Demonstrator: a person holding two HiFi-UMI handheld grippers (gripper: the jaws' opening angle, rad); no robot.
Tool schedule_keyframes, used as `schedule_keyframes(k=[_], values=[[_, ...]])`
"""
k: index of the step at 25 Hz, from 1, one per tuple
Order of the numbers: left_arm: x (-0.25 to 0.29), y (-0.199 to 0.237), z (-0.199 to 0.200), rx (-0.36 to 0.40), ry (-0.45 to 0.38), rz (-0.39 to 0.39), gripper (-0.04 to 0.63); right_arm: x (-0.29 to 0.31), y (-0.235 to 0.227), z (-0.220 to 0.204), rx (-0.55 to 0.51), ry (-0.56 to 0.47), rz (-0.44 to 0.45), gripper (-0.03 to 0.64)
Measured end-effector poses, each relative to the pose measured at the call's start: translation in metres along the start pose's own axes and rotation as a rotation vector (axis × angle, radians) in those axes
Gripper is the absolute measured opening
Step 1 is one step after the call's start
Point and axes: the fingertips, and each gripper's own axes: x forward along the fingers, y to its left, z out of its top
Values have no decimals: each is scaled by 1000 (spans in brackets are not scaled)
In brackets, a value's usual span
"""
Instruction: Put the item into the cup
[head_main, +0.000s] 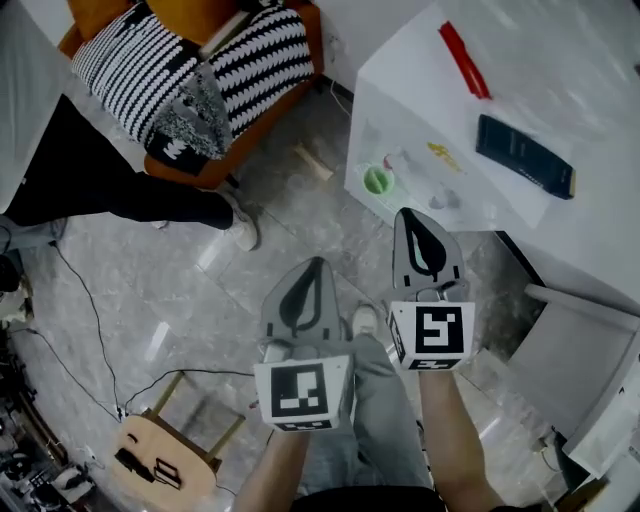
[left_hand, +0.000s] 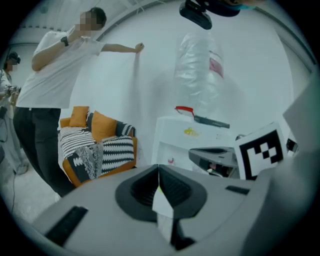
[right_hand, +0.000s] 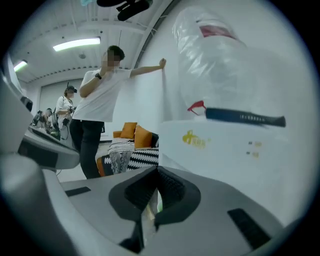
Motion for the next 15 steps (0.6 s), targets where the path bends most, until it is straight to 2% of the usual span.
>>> schedule_keyframes(k=[6,12,15], values=[[-44,-9,68,42,-117,21,14,-52,17,70,-17,-83,67,9],[-99,-13,125,52,-214,48,14,-115,20,133,56,-145,72,9],[-123,-26,152,64,-272,29,14,-145,18,168,75,-193,61,9]])
